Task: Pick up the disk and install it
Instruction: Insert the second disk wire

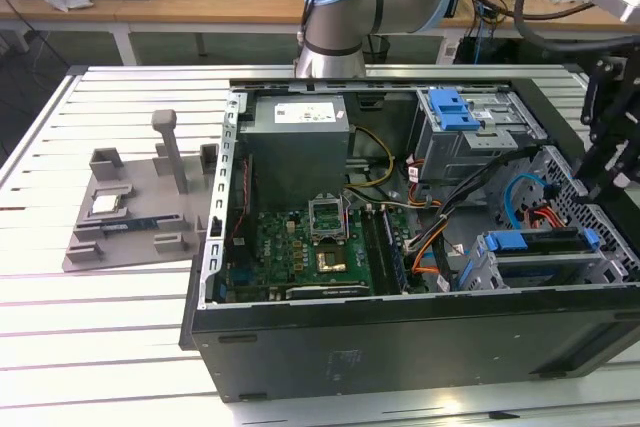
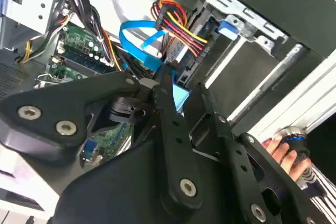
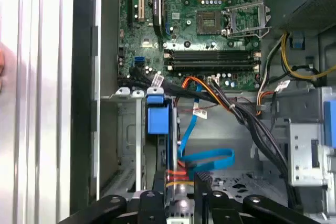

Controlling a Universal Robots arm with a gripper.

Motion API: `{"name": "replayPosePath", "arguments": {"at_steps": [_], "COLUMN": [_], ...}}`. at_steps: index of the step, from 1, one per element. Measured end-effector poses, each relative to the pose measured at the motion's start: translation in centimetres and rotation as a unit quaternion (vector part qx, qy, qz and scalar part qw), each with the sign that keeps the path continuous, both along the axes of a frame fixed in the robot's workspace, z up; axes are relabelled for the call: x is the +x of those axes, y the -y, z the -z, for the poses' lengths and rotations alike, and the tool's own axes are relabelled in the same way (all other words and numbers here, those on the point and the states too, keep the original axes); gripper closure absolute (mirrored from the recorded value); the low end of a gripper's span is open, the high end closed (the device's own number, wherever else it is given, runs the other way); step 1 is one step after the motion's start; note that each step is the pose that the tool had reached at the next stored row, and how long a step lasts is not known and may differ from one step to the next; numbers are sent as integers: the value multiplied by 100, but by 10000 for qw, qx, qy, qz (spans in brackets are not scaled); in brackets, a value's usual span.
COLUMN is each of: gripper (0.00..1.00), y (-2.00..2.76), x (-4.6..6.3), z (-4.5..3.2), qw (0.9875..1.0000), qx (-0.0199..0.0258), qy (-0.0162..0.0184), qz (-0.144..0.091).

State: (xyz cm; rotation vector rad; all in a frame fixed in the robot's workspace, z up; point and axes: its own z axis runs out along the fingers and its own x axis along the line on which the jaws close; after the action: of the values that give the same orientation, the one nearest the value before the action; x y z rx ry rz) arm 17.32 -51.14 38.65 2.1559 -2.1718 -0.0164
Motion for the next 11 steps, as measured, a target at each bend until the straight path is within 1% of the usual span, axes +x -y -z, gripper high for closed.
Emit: {"name": "replayPosePath", "arguments": {"at_steps": [1, 2, 6, 7, 8, 10, 11], "gripper": [64, 64, 65, 72, 84, 84, 84], "y": [-40, -63, -64, -64, -64, -59, -36], "x": [-60, -59, -59, -59, -59, -59, -59], "z": [97, 143, 144, 146, 147, 149, 149], "qw": [10000, 10000, 10000, 10000, 10000, 10000, 10000], "qx": [-1, 2, 0, 0, 0, 1, -5], "qy": [2, 2, 2, 2, 2, 2, 2], "qz": [-44, -44, -44, -44, -44, -44, -45]}}
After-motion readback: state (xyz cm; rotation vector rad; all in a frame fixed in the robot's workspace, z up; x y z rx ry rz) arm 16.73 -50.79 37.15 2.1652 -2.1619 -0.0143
